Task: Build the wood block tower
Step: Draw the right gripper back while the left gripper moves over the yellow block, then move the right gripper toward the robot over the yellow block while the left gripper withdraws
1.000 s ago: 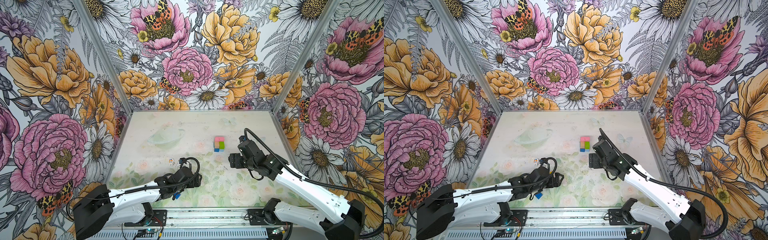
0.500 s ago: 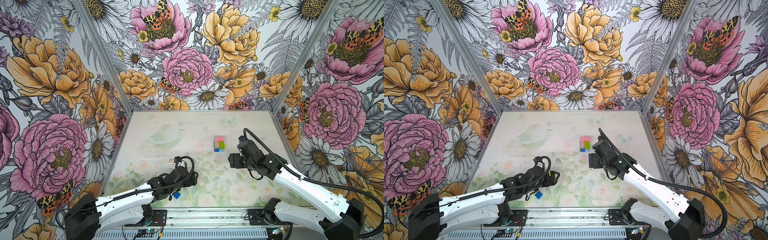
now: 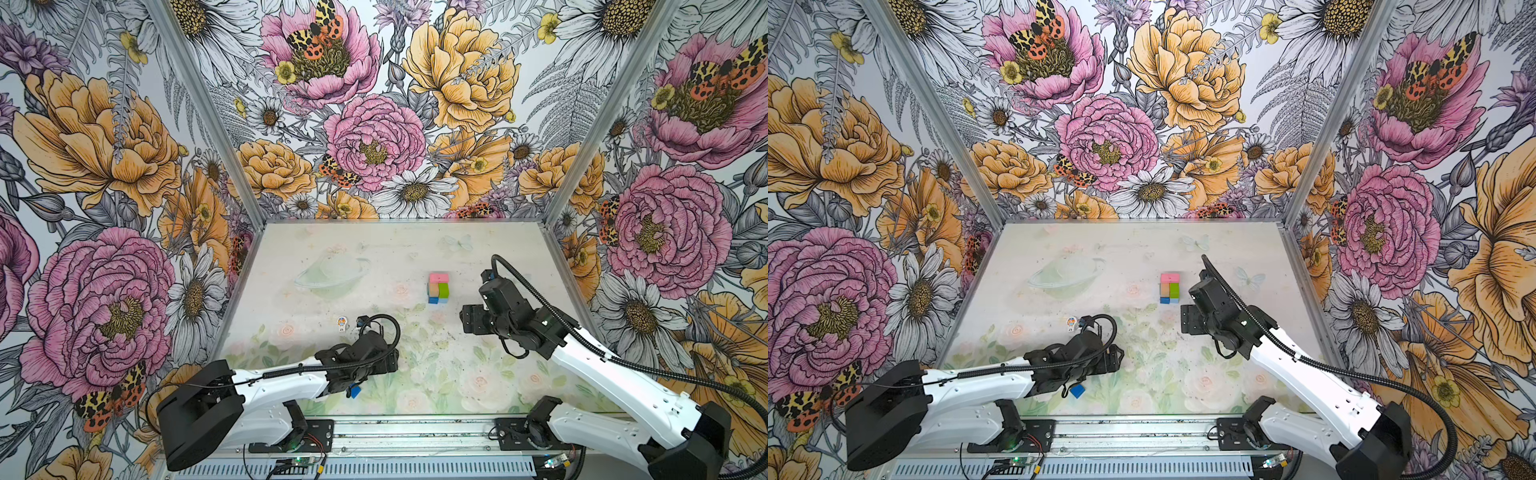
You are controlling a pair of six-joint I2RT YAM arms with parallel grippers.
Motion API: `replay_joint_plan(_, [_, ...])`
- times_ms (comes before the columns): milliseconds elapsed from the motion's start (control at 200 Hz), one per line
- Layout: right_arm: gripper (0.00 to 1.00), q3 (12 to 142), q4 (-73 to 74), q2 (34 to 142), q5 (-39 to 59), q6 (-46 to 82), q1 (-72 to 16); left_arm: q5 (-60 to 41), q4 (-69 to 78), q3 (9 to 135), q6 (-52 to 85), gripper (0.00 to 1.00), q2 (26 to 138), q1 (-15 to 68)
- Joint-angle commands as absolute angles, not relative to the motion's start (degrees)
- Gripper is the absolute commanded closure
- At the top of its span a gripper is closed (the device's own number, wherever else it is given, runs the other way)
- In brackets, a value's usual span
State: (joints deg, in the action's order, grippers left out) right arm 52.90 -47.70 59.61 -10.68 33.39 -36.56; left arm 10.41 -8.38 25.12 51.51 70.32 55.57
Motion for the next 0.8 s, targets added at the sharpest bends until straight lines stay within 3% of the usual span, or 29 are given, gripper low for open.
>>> replay_joint_plan(0, [0.16,52.6,-46.8,58.4,-10.5,32.5,-36.0,7.9,-4.3,27.9,48.7,0.06,72.7,54.9])
replay_joint_plan(475, [0.16,50.6,-48.4,54.1,-9.6,32.0,-33.8,1.1,0.8,37.5,44.2,0.1,83.6,56.9])
replay_joint_plan(796, [0.17,49.9,-48.8,55.4,-7.2,31.4,-33.9,10.9,-13.4,35.4,43.5,0.09,69.1,56.8])
